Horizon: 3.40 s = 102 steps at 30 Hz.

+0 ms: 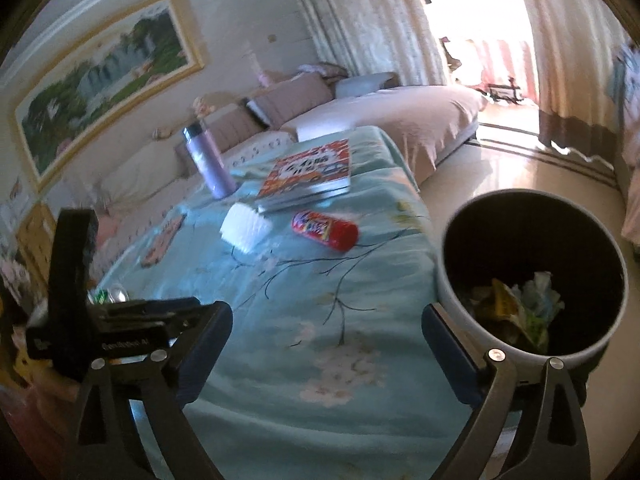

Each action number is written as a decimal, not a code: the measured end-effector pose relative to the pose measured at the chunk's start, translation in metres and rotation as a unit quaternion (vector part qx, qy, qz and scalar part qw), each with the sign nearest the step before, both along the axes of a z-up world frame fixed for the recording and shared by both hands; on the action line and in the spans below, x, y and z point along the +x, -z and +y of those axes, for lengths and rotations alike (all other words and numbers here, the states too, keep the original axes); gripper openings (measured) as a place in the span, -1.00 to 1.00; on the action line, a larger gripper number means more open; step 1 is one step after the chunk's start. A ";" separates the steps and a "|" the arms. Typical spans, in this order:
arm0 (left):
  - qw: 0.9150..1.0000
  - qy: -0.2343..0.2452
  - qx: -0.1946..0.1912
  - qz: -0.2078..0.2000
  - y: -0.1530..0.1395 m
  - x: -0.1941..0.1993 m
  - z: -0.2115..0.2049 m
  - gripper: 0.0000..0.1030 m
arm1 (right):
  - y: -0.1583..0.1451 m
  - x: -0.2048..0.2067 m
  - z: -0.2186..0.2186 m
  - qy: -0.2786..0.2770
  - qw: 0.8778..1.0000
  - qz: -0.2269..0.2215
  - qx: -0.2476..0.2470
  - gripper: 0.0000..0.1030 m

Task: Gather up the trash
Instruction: 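Move both open tools back over the table, then grasp the red Skittles tube with the right tool while the left grasps the white foam net, then carry the Skittles tube and foam net over the black trash bin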

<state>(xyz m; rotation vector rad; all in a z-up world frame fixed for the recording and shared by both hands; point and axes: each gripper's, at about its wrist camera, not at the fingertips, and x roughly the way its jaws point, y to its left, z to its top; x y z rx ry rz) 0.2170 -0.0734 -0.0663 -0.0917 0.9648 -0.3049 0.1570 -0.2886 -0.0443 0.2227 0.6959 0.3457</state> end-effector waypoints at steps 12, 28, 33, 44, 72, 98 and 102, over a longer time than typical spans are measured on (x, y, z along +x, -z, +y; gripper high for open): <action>0.999 -0.033 0.008 -0.005 0.004 0.017 0.033 0.23 | 0.011 0.030 0.032 -0.045 0.998 0.014 -0.037 0.88; 0.998 -0.027 0.044 -0.024 -0.002 0.093 0.038 0.47 | 0.017 0.106 0.058 -0.081 0.992 0.036 -0.095 0.87; 0.997 -0.016 0.059 -0.037 -0.004 0.117 0.030 0.49 | 0.025 0.131 0.066 -0.093 0.987 0.051 -0.123 0.84; 0.998 0.005 0.053 -0.031 0.012 0.140 0.025 -0.43 | 0.052 0.163 0.086 -0.103 0.973 0.085 -0.189 0.05; 0.998 0.053 -0.012 -0.032 -0.017 0.006 -0.011 -0.55 | 0.019 0.023 0.020 0.008 0.998 0.061 0.015 -0.27; 0.995 0.090 0.007 -0.043 -0.030 -0.030 -0.070 -0.55 | 0.005 -0.045 -0.038 0.079 0.995 0.028 0.054 -0.28; 0.994 0.096 0.012 -0.042 -0.029 -0.031 -0.078 -0.55 | 0.004 -0.050 -0.046 0.088 0.994 0.026 0.054 -0.28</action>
